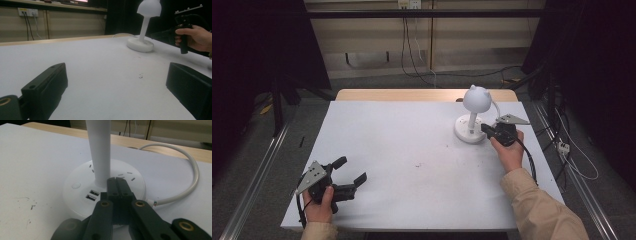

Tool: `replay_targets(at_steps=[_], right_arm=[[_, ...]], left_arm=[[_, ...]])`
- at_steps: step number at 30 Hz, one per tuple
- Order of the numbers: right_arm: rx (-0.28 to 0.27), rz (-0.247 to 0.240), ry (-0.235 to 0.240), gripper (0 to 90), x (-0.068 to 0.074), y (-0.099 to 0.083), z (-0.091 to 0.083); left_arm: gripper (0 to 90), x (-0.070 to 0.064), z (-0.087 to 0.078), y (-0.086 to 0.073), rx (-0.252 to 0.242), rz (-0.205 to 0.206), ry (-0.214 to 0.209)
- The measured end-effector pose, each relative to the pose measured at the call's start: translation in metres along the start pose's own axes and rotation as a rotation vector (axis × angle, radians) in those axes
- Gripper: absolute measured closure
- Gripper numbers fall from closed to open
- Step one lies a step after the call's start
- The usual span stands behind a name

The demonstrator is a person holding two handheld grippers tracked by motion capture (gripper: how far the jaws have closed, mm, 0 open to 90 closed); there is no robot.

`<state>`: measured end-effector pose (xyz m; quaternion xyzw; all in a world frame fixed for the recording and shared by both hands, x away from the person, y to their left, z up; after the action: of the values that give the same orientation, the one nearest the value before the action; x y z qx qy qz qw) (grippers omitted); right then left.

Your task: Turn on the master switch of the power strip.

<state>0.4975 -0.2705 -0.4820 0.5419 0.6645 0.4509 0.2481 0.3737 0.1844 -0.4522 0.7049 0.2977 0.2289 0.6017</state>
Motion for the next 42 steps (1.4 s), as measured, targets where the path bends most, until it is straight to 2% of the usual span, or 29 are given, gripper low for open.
replay_targets(at_steps=[15,27,42], right_arm=[[0.008,-0.019,-0.026,90.0,-0.003,-0.006,0.008],[0.013,-0.011,-0.029,90.0,-0.005,-0.008,0.01],[0.008,-0.034,-0.027,90.0,-0.005,-0.008,0.012]], left_arm=[[3.5,0.001,0.0,0.0,0.002,0.004,0.0],[3.5,0.001,-0.001,0.0,0.003,0.004,-0.001],[3.5,0.0,0.0,0.0,0.004,0.004,-0.002]])
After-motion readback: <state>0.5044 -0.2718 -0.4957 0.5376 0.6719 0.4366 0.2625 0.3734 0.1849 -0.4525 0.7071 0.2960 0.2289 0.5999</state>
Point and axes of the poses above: each handheld gripper's, and its own axes: z roughly forward along the jaws, y roughly out of its top, x roughly to its left, the point moved 8 cm from there along z, roughly forward along the jaws, and after that the axes turned 7 degrees about z, right-handed, at the moved point
